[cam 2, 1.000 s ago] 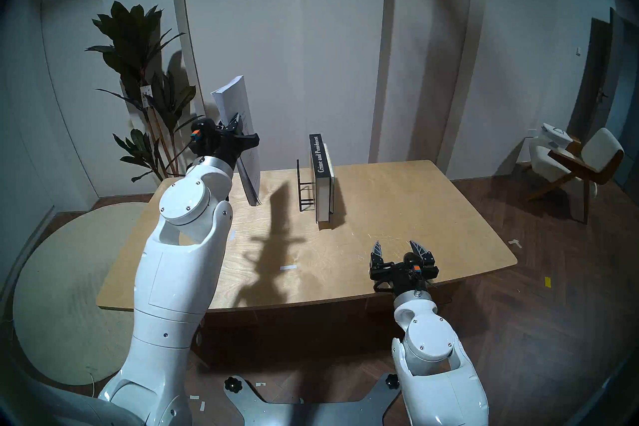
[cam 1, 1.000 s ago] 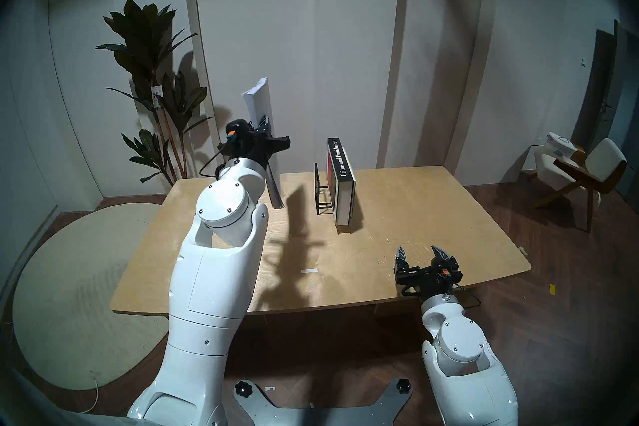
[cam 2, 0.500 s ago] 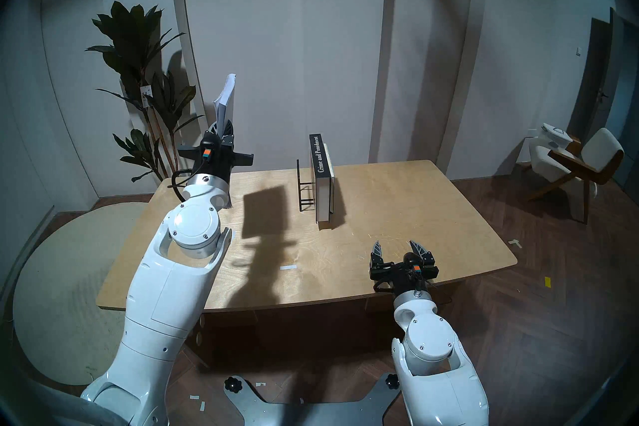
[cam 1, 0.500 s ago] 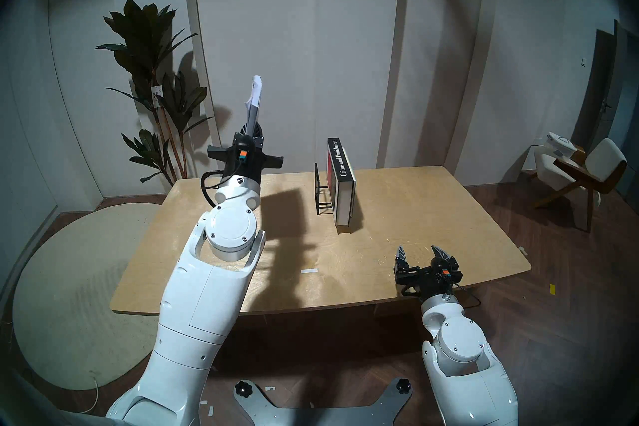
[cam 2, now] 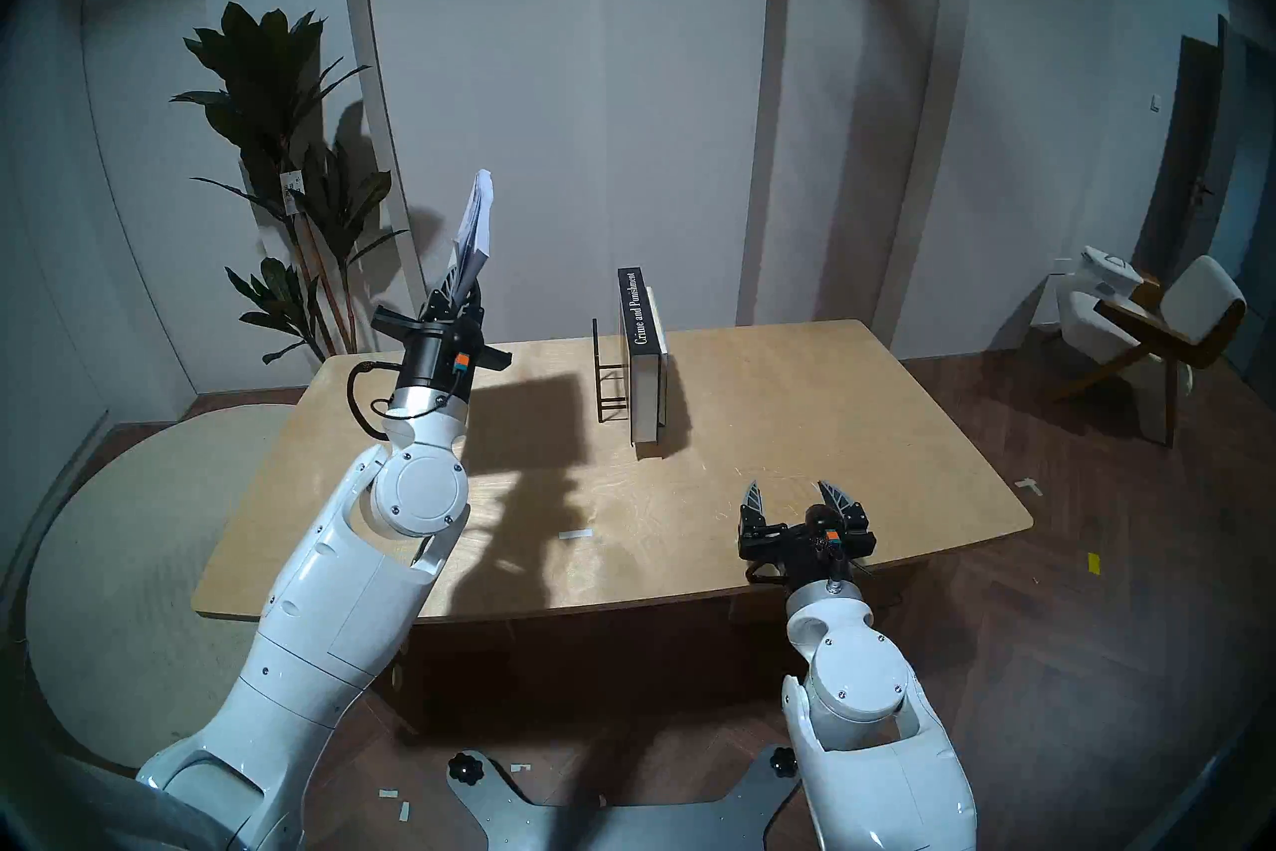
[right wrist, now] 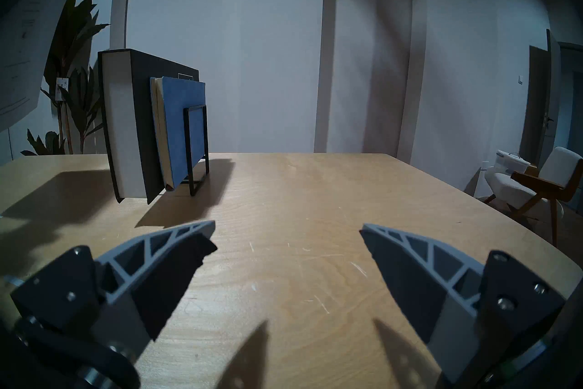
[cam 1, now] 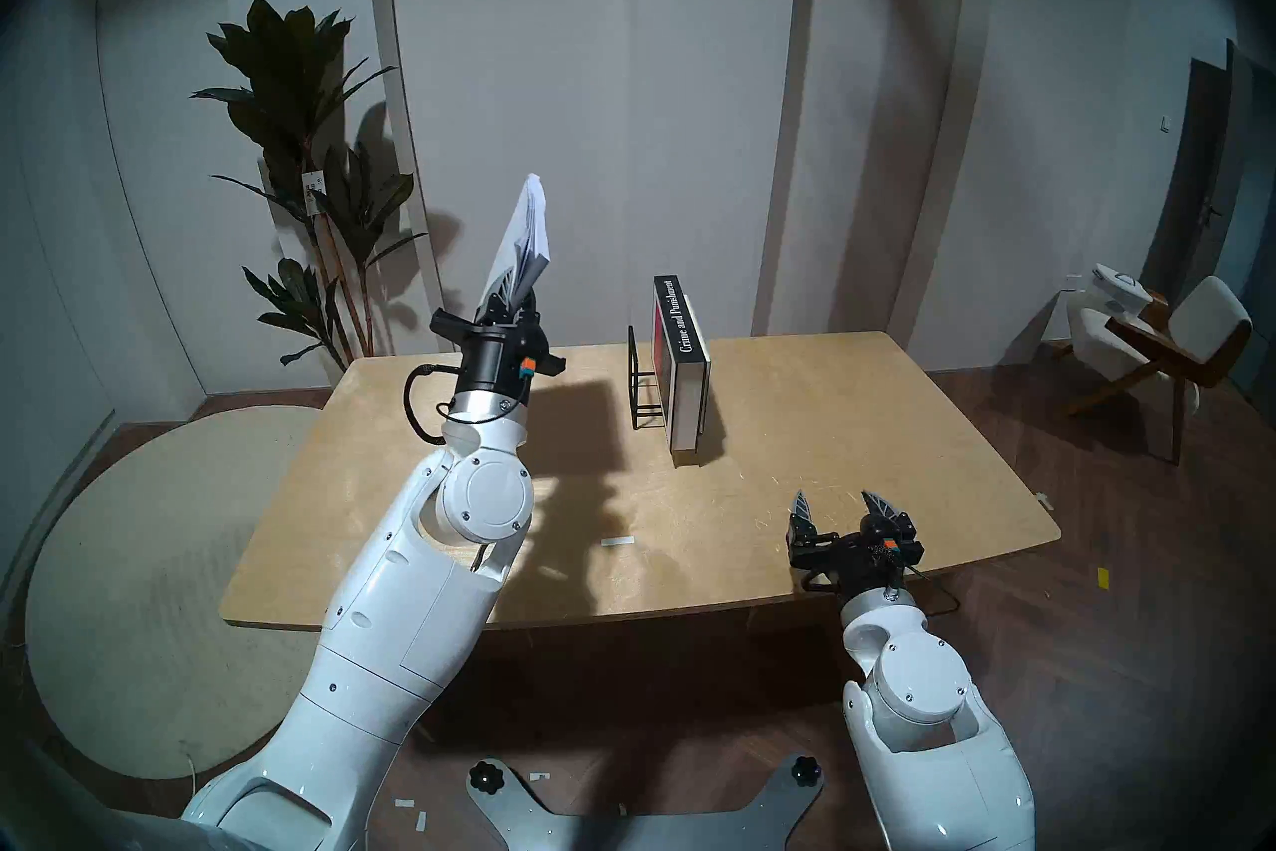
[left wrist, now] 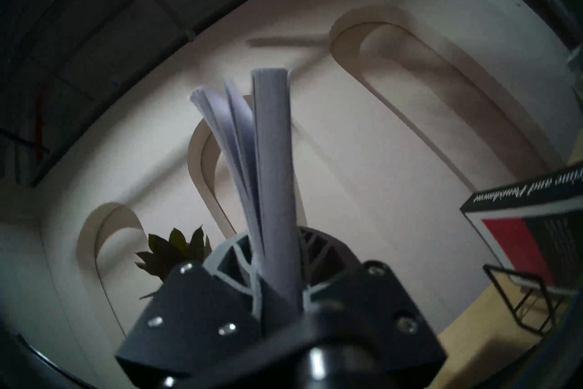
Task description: Stack the books into one stack
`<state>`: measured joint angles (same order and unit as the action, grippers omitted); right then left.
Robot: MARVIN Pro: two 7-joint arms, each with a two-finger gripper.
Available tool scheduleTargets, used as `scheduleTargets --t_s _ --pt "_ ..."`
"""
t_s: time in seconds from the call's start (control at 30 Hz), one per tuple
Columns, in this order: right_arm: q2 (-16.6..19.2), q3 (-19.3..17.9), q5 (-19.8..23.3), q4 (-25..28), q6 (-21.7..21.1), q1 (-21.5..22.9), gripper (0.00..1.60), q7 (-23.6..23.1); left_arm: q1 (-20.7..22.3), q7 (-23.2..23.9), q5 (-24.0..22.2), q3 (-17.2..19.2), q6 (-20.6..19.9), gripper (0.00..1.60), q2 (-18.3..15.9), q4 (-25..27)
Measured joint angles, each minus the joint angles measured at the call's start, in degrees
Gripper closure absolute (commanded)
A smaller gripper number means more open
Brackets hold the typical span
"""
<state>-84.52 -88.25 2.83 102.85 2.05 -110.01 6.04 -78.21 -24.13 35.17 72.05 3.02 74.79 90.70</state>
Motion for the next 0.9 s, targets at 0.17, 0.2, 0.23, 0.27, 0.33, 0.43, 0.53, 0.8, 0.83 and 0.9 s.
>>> scheduleTargets --t_s 0.17,0.2,0.23,0.27,0.33,0.43,0.53,0.8,0.83,0.9 --pt "0.1 0.0 0.1 0.0 0.0 0.0 0.00 0.1 0.9 -3.8 7.7 -1.9 0.1 1.60 -1.5 -4.6" --pt "0.1 0.1 0.1 0.0 0.0 0.0 0.00 0.1 1.2 -4.6 9.3 -2.3 0.1 1.60 -1.8 -5.7" --pt "0.1 0.1 0.1 0.0 0.0 0.0 0.00 0.1 1.4 -5.5 11.1 -2.7 0.1 1.60 -2.1 -6.8" --pt "0.1 0.1 0.1 0.0 0.0 0.0 0.00 0.1 1.6 -6.0 12.4 -2.9 0.1 1.60 -2.5 -7.6" --pt "0.1 0.1 0.1 0.0 0.0 0.0 0.00 0.1 2.2 -7.5 16.1 -3.6 -0.1 1.60 -3.4 -9.7" --pt "0.2 0.1 0.2 -0.1 0.0 0.0 0.00 0.1 3.0 -9.0 20.7 -4.3 -0.9 1.60 -4.8 -12.0" --pt "0.2 0.1 0.2 -0.1 0.0 0.0 0.00 0.1 3.8 -9.7 24.6 -4.4 -1.7 1.60 -6.3 -14.2" --pt "0.3 0.2 0.3 -0.1 0.0 0.1 0.00 0.2 6.0 -11.6 36.1 -6.2 -2.4 1.60 -11.9 -20.4" --pt "0.3 0.2 0.3 -0.1 0.0 0.1 0.00 0.2 6.1 -11.8 37.6 -6.8 -2.2 1.60 -12.5 -20.6" --pt "0.3 0.3 0.3 -0.1 0.0 0.1 0.00 0.3 6.5 -12.1 40.8 -8.2 -1.2 1.60 -13.9 -20.8"
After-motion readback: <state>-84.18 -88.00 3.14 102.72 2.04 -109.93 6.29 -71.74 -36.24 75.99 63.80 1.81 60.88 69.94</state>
